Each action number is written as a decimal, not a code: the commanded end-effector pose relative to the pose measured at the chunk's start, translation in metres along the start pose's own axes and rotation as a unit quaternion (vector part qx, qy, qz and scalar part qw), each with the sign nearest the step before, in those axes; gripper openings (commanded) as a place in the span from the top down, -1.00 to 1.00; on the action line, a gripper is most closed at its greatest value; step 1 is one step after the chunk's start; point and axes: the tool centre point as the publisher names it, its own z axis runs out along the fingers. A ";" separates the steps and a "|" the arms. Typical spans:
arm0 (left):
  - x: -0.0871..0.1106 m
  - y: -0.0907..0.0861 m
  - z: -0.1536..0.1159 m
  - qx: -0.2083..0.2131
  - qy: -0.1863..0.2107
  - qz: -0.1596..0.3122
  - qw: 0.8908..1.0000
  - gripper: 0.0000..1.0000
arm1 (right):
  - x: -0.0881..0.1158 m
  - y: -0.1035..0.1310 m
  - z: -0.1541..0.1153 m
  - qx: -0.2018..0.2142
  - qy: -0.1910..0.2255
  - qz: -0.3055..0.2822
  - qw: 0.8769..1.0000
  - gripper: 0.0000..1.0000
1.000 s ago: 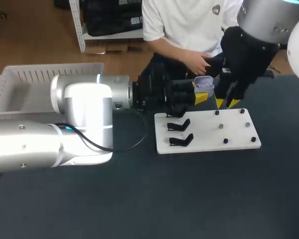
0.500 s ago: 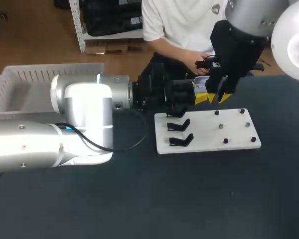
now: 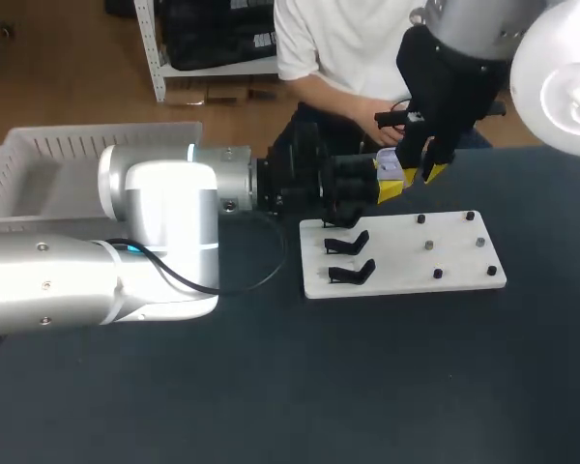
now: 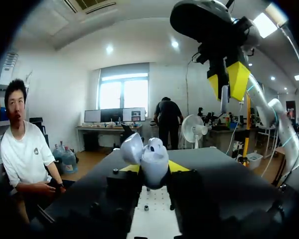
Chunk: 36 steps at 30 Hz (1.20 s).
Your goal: Pick up each earbud case from the left stands, insert the matching earbuds, close the lid, and place the case in the box.
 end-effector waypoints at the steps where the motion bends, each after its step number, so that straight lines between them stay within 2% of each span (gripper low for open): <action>1: 0.001 -0.002 0.001 -0.004 -0.003 0.002 1.000 1.00 | -0.027 0.006 0.003 0.014 0.026 -0.023 0.999 1.00; 15: 0.001 -0.002 0.001 -0.004 -0.003 0.002 1.000 1.00 | -0.062 0.003 0.017 0.039 0.026 -0.104 0.993 1.00; 17: 0.001 -0.002 0.001 -0.004 -0.003 0.002 1.000 1.00 | -0.064 0.000 0.019 0.052 0.011 -0.115 0.992 1.00; 33: 0.001 -0.002 0.001 -0.004 -0.003 0.002 1.000 1.00 | -0.064 0.000 0.019 0.052 0.011 -0.115 0.992 1.00; 36: 0.001 -0.002 0.001 -0.004 -0.003 0.002 1.000 1.00 | -0.062 -0.003 0.024 0.046 -0.011 -0.100 0.994 1.00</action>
